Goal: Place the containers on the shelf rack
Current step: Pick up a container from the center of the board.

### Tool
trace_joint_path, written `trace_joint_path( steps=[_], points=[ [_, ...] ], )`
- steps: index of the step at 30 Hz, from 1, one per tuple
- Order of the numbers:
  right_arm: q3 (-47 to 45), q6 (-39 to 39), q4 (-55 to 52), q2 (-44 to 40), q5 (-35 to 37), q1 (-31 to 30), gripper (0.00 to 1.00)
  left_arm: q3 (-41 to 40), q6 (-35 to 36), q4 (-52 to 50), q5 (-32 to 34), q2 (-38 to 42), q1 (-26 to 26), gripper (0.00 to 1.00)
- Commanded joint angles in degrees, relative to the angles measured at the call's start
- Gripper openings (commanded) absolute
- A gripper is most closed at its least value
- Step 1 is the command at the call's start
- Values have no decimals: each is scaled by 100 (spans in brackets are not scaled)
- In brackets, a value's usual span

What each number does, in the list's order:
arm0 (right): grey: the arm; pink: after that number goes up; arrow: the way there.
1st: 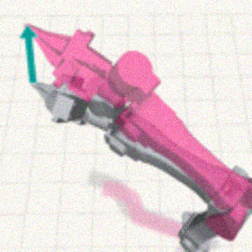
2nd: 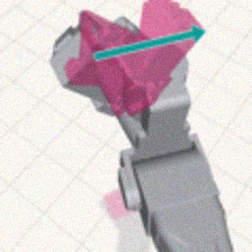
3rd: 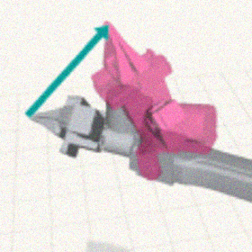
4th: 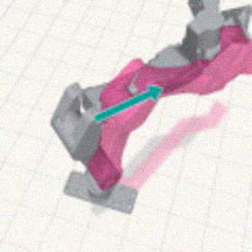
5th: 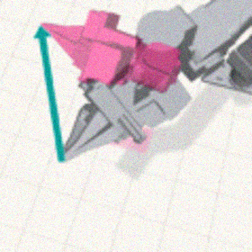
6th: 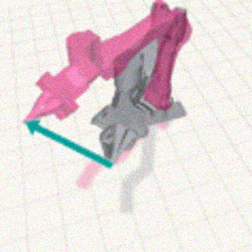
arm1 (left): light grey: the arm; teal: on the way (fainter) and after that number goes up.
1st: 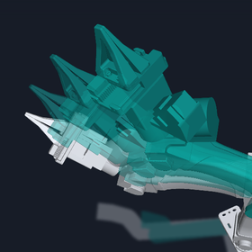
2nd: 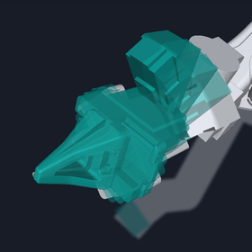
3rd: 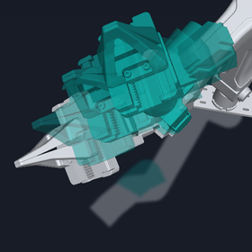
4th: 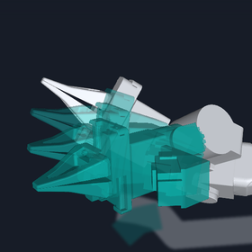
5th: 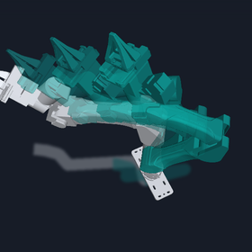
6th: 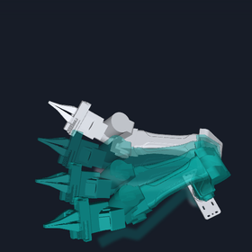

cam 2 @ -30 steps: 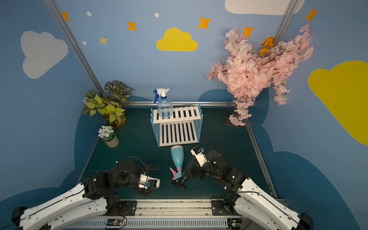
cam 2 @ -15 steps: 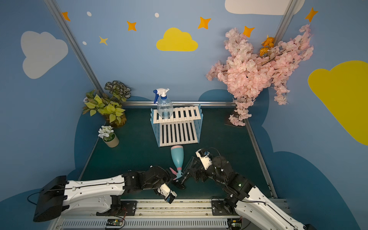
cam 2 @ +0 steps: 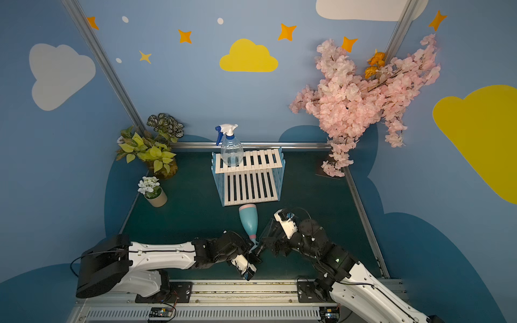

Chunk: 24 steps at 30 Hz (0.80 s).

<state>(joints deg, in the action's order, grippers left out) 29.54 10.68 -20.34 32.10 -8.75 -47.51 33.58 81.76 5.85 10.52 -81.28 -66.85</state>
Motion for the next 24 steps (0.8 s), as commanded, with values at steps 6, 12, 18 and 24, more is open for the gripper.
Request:
trace_joint_path(
  steps=[6, 12, 18, 24],
  points=[
    [-26, 38, 155, -76, -130, -18, 98, -61, 360, 563, 123, -125, 109, 46],
    [-27, 45, 148, -106, -118, -18, 98, -147, 562, 879, 123, -209, 143, 38],
    [-12, 50, 139, -150, -115, -21, 98, -155, 784, 1240, 110, -512, 291, 42],
    [-35, 50, 118, -276, -85, -13, 98, -177, 920, 1540, 205, -692, 301, 32]
  ],
)
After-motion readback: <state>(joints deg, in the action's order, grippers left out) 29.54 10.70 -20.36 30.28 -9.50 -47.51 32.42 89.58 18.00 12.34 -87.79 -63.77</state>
